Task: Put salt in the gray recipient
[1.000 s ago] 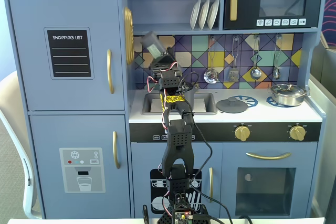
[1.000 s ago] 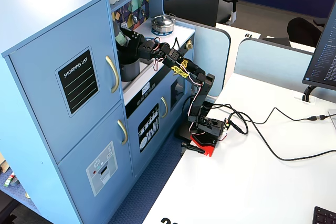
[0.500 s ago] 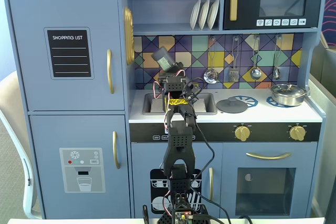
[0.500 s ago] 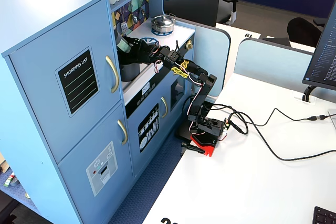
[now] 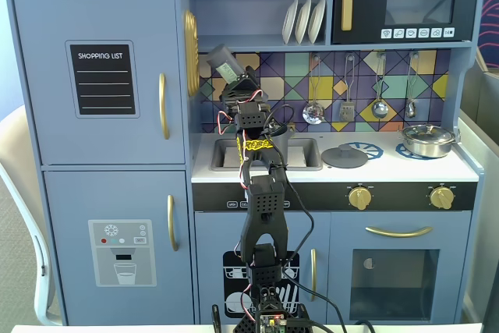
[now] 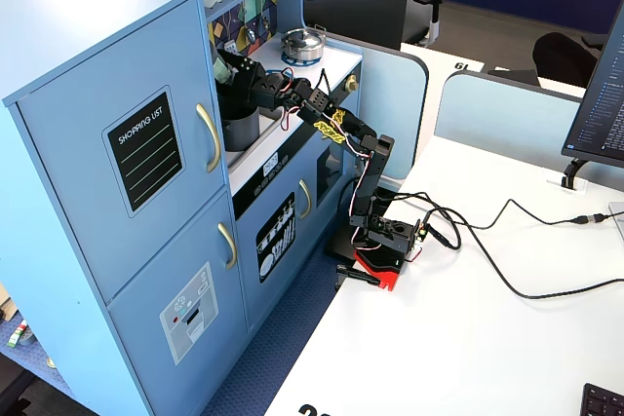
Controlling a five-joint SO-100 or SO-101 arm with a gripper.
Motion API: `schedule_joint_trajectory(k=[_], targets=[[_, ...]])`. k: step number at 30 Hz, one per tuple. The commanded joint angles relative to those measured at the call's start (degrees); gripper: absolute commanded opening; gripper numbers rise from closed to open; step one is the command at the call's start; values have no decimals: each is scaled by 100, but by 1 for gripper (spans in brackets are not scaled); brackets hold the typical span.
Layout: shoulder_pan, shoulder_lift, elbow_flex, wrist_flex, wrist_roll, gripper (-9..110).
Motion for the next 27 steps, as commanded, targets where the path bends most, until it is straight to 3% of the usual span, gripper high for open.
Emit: schedule_joint_trajectory(k=[1, 10, 18, 23, 27], targets=[[193, 325, 299, -158, -44, 0], [519, 712, 1292, -141, 105, 0], [132, 316, 202, -149, -141, 0], [-26, 149, -360, -132, -712, 0], [-18, 202, -396, -123, -1951, 0]])
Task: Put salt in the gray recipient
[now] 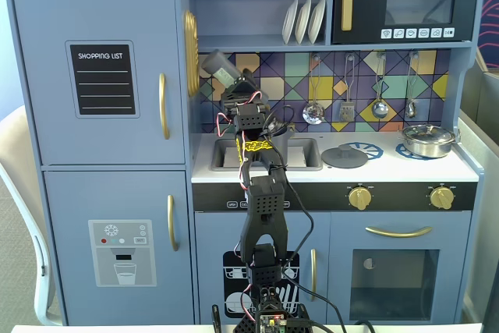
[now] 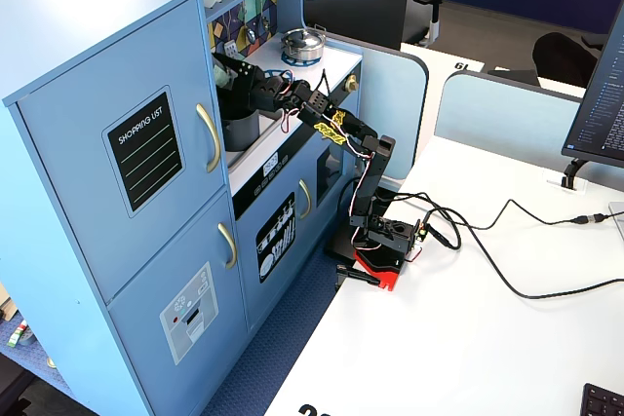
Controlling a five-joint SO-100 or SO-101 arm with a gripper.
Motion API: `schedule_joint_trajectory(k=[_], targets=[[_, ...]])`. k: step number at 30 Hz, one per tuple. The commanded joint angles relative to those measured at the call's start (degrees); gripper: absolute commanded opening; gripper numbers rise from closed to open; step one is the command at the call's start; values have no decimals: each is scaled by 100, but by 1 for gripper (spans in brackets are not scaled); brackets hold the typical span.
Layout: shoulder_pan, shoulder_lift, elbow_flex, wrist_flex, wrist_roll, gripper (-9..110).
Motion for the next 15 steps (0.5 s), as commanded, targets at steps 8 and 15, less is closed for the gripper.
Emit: schedule_joint_trajectory(k=[8, 15], targets=[[1081, 431, -334, -114, -3894, 0], [2364, 747, 53, -149, -6179, 0]])
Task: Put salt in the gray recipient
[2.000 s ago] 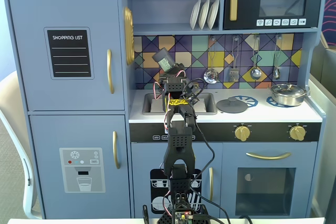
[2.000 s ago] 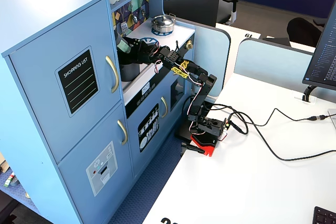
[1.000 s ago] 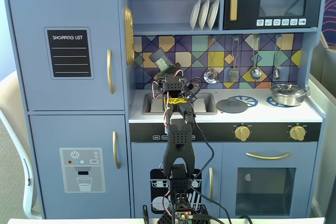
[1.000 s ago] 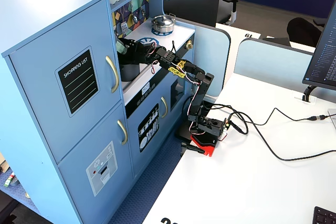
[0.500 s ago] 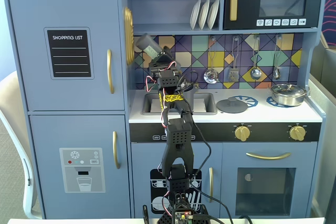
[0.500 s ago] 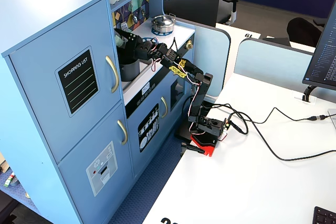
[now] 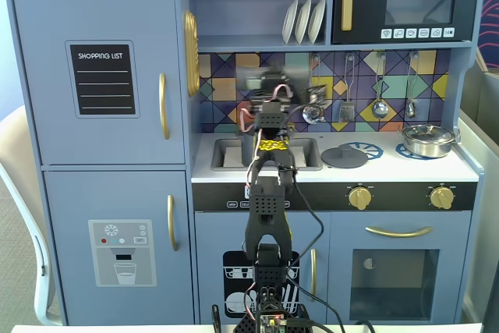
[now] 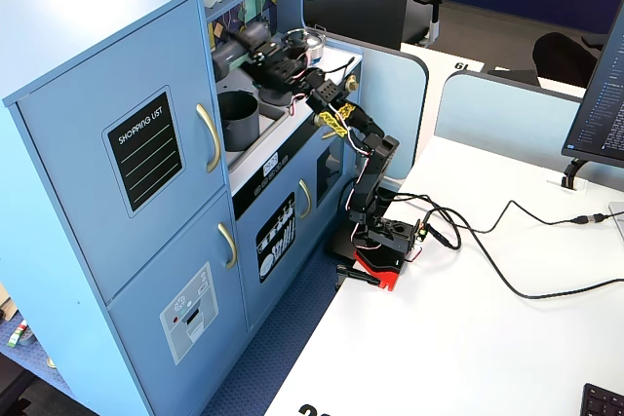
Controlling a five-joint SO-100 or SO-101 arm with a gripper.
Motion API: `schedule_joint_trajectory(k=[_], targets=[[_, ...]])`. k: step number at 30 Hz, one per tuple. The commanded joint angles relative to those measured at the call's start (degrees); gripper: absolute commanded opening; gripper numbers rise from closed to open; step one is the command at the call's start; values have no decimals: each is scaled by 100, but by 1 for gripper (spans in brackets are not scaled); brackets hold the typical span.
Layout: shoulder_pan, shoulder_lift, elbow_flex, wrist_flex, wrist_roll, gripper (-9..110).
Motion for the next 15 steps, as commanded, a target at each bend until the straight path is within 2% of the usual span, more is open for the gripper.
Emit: schedule_joint_trajectory(k=[1, 8, 15], targets=[[782, 580, 18, -158, -1477, 0], [1916, 914, 501, -545, -4359, 0], [2979, 914, 1037, -870, -6592, 0]])
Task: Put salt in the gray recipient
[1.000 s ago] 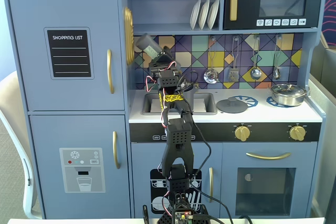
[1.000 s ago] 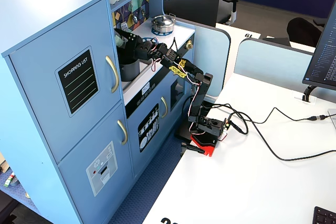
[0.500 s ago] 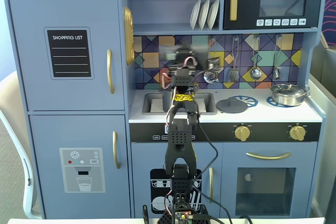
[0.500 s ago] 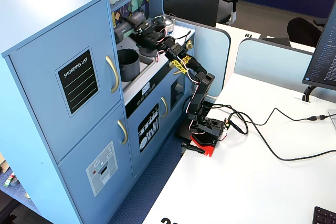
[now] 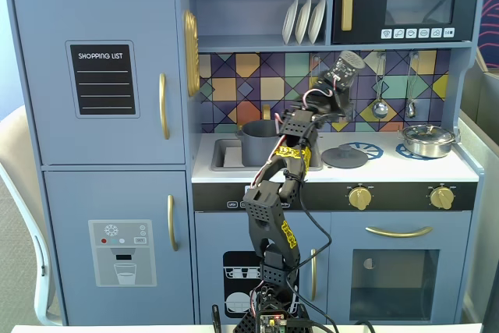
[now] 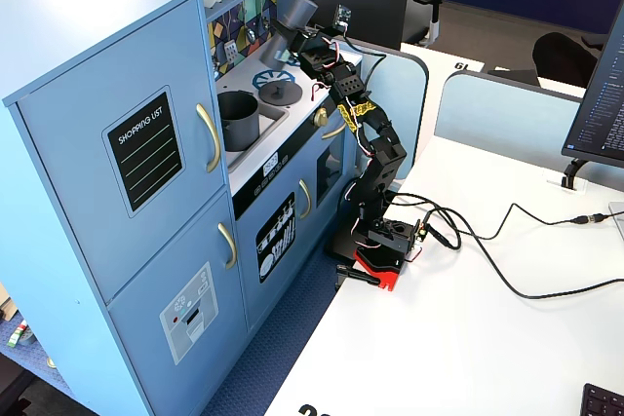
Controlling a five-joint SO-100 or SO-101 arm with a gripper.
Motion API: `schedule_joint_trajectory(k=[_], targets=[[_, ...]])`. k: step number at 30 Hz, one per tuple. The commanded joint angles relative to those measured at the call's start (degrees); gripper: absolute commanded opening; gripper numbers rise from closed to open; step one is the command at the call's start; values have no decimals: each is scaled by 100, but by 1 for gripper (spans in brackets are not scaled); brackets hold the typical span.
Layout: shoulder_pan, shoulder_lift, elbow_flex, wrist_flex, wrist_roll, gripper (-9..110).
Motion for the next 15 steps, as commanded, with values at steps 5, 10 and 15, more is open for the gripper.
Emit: schedule_joint_trajectory(k=[5, 10, 15], targets=[[1116, 9, 149, -431, -2268, 0], [1397, -439, 132, -826, -2997, 0], [1477, -1002, 44, -1195, -3357, 0]])
